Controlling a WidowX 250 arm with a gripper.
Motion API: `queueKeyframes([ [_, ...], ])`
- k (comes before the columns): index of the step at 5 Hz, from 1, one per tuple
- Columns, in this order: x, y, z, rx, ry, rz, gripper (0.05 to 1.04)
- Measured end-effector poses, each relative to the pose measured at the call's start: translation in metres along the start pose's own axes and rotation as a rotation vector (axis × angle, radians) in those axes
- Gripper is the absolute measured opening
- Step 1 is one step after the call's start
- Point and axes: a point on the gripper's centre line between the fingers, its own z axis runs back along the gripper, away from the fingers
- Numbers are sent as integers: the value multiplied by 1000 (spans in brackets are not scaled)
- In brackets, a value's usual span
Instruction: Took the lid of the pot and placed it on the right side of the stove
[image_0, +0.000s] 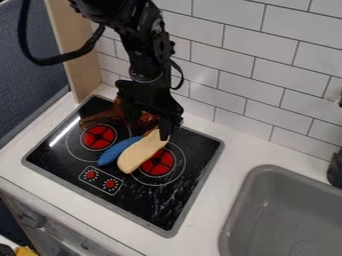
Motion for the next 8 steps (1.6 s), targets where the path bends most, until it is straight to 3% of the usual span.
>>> queueKeyframes([
  [2, 0, 16, -18, 2, 60, 54, 999],
  [4, 31, 44, -30, 16, 63, 113, 998],
  [6, 59, 73, -55, 11, 109, 171, 998],
  [8, 72, 79, -55, 21, 88, 170, 957],
])
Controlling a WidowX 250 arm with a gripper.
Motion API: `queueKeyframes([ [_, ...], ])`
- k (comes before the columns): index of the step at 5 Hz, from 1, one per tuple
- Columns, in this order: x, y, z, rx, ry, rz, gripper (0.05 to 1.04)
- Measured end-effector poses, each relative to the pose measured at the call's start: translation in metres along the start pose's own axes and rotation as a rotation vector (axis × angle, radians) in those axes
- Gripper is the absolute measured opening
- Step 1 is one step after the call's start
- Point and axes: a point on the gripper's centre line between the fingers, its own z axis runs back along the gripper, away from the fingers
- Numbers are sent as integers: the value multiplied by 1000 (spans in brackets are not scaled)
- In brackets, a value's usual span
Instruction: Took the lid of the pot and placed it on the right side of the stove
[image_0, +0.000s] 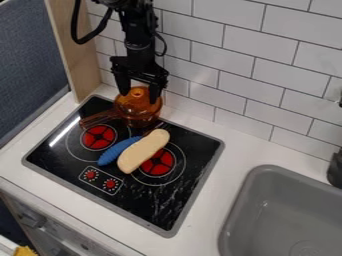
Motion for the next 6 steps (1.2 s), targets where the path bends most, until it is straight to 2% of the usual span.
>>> queueKeyframes([
  [2, -2, 3, -3, -15, -13, 20, 397],
  [4, -9, 1, -2, -37, 17, 19, 381],
  [5, -12, -2, 6, -64, 29, 28, 381],
  [6, -11, -3, 37, -70, -25, 18, 381],
])
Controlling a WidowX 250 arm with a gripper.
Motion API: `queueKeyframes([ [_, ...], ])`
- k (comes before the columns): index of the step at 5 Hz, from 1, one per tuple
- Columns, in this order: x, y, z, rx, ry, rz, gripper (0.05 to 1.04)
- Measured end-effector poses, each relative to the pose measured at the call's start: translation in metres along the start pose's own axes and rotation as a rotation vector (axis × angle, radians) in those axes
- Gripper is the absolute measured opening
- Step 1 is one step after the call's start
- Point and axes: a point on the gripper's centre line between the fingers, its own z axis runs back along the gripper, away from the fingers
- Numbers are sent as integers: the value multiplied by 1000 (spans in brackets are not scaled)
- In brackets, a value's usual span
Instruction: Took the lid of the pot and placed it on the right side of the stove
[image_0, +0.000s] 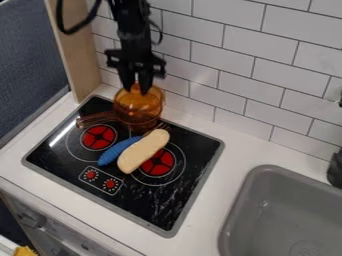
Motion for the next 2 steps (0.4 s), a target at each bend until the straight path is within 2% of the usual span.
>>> queueKeyframes([
  [1, -13, -6, 24, -11, -35, -12, 381],
  [2, -42, -19, 45, 2, -73, -47, 381],
])
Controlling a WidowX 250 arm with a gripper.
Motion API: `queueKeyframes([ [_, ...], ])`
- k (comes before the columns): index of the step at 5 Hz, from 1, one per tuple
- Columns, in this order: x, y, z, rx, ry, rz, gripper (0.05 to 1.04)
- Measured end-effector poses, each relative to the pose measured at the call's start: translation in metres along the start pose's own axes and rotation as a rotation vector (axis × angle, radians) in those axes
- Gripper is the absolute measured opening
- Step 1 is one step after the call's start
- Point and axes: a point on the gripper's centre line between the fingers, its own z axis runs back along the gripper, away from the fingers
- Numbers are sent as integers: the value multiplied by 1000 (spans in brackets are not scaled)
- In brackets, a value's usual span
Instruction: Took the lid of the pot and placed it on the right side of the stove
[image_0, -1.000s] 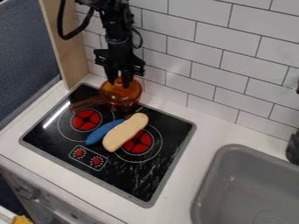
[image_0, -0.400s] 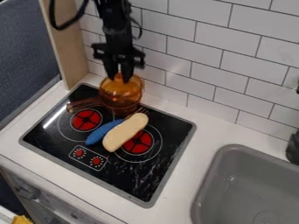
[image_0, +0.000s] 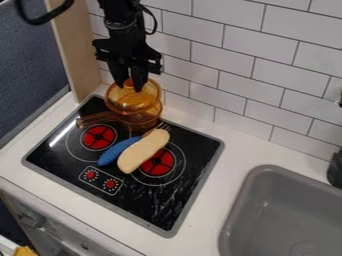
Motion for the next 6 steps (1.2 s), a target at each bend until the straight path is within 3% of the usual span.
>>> queueKeyframes([
  [2, -69, -59, -2, -22, 15, -200, 381],
  [3, -90, -77, -19, -22, 21, -272, 381],
  [5, -116, -85, -64, 27, 67, -366, 381],
  [6, -117, -83, -75, 45, 71, -387, 381],
])
